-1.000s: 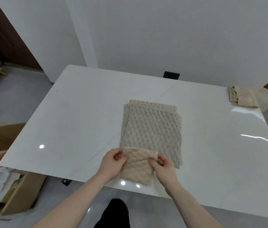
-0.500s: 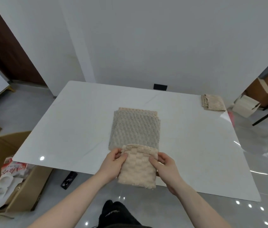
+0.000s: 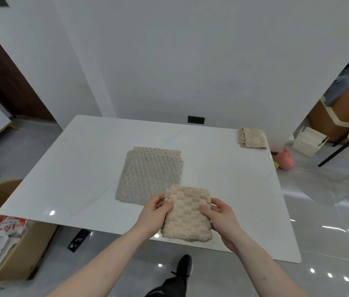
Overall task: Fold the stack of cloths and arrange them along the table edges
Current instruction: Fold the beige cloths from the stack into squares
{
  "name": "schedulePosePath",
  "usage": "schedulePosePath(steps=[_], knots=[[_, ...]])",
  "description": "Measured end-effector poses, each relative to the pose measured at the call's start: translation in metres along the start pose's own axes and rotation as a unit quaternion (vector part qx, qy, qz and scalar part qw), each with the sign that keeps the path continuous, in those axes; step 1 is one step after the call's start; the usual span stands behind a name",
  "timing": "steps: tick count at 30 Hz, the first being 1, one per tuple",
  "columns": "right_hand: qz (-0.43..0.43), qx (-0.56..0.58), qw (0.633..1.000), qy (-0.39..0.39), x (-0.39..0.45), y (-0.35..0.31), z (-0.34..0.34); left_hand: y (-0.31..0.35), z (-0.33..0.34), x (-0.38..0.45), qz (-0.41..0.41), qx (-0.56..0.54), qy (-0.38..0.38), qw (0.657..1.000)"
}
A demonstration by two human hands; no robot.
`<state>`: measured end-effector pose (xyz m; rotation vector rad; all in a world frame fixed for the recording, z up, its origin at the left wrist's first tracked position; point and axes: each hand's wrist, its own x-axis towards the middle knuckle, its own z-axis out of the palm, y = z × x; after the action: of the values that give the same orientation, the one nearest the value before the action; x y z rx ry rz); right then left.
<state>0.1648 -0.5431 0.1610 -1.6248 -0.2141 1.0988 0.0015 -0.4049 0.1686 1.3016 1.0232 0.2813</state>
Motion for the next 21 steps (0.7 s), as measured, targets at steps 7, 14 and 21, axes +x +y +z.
schedulePosePath(steps=[7, 14, 21], knots=[[0.012, -0.019, 1.000, 0.021, 0.042, -0.015, -0.060, 0.005, 0.057, 0.050, -0.019, 0.063, -0.054, 0.996], [0.023, -0.034, 0.999, 0.030, 0.071, -0.018, -0.132, 0.007, 0.123, 0.084, -0.029, 0.078, -0.061, 0.995], [0.023, -0.045, 0.999, -0.013, 0.095, -0.024, -0.197, 0.009, 0.189, 0.088, -0.045, 0.081, -0.028, 0.995]])
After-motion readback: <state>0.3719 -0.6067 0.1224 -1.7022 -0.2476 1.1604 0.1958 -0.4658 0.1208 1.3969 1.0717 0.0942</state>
